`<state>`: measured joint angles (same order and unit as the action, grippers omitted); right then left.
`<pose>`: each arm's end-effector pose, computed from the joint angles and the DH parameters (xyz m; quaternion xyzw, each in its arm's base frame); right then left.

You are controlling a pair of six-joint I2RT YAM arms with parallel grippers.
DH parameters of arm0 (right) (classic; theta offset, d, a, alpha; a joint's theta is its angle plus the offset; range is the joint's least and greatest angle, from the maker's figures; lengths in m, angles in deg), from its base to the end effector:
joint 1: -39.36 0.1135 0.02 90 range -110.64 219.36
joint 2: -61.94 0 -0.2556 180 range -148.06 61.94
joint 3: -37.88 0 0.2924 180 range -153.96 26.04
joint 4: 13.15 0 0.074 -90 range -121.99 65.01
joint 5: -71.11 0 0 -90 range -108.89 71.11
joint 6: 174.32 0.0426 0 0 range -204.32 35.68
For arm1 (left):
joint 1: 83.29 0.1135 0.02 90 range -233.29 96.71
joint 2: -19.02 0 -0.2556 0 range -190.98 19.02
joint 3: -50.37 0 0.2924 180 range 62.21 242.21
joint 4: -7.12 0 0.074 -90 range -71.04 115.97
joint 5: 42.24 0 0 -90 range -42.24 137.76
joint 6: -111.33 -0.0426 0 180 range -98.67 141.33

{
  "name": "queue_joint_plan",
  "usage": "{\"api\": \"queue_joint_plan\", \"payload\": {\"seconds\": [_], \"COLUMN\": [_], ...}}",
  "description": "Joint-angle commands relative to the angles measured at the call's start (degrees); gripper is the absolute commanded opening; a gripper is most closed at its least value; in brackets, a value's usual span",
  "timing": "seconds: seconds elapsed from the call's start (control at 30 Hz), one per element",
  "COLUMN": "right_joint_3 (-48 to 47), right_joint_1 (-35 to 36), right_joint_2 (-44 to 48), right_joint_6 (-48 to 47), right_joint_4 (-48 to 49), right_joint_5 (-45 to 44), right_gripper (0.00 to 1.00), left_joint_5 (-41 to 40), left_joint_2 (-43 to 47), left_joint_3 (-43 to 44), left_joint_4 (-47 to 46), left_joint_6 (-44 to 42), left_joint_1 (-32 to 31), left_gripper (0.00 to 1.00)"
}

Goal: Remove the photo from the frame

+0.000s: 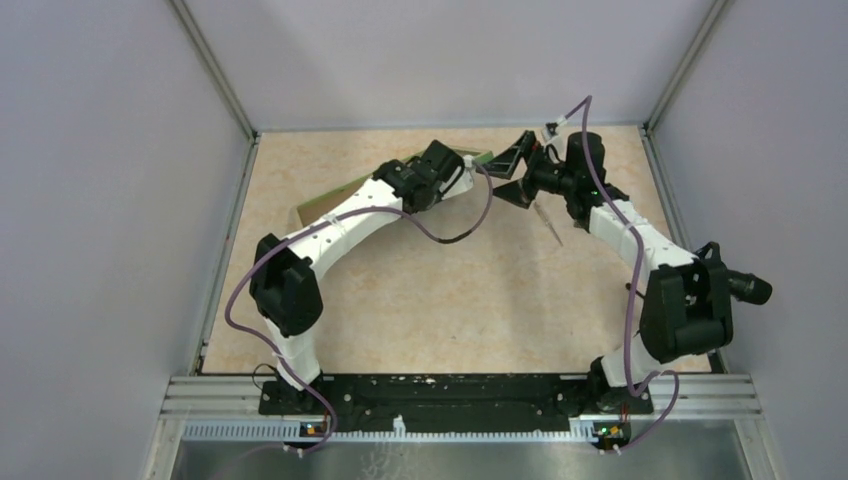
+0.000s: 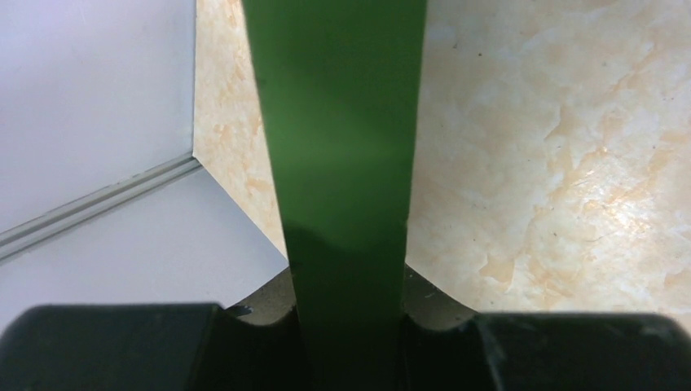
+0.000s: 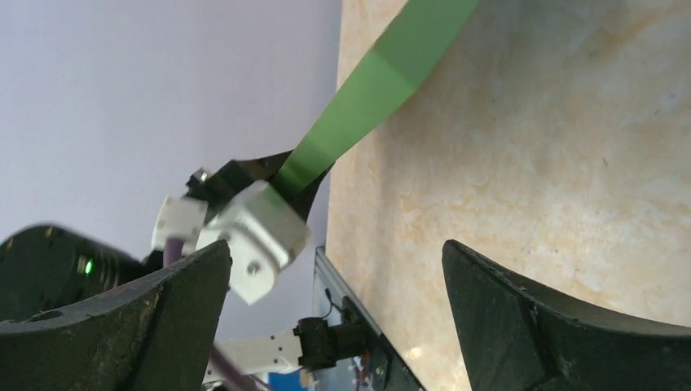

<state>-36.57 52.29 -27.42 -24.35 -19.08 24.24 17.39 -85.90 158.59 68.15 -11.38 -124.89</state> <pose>0.3813 0.1174 0.2565 0.1143 0.7853 0.5570 0.2448 0.3410 -0.2739 0.2837 0.5019 0.7828 0.2301 0.2869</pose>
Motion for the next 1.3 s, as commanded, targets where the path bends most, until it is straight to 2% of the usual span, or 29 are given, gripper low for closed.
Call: {"api": "queue_joint_plan", "payload": {"seconds": [0.0, 0.3, 0.47, 0.6, 0.73, 1.0, 1.13, 1.27], "right_joint_3": [-4.71, -3.58, -2.95, -2.59, -1.97, -1.7, -1.1, -0.77], "right_joint_1": [0.34, 0.34, 0.34, 0.43, 0.85, 1.66, 1.69, 1.75], "right_joint_2": [8.25, 10.73, 11.34, 11.36, 10.88, 10.8, 11.58, 11.15], "right_joint_6": [-9.79, -15.36, -16.54, -16.85, -16.9, -17.85, -18.84, -19.05], "right_joint_4": [-5.0, -8.02, -8.3, -8.05, -7.98, -9.41, -10.06, -10.52], "right_joint_5": [-5.09, -9.65, -9.85, -9.35, -9.16, -10.34, -11.18, -11.32], "right_gripper": [0.99, 0.99, 0.99, 0.99, 0.99, 0.99, 0.99, 0.99], "left_joint_5": [4.15, 16.45, 25.46, 38.7, 48.2, 50.26, 55.73, 65.4], "left_joint_2": [0.83, -3.91, -1.87, -1.53, -1.15, -1.45, 0.86, 2.19], "left_joint_3": [9.46, 30.61, 32.57, 35.93, 35.1, 43.08, 43.5, 41.37], "left_joint_4": [5.86, 20.41, 19.74, 19.94, 19.77, 17.3, 17.09, 17.15], "left_joint_6": [5.0, 12.55, 15.34, 20.41, 22.85, 19.28, 23.97, 30.95], "left_joint_1": [4.19, 8.19, 11.48, 17.07, 21.42, 22.97, 26.17, 31.08], "left_gripper": [0.0, 0.0, 0.0, 0.0, 0.0, 0.0, 0.0, 0.0]}}
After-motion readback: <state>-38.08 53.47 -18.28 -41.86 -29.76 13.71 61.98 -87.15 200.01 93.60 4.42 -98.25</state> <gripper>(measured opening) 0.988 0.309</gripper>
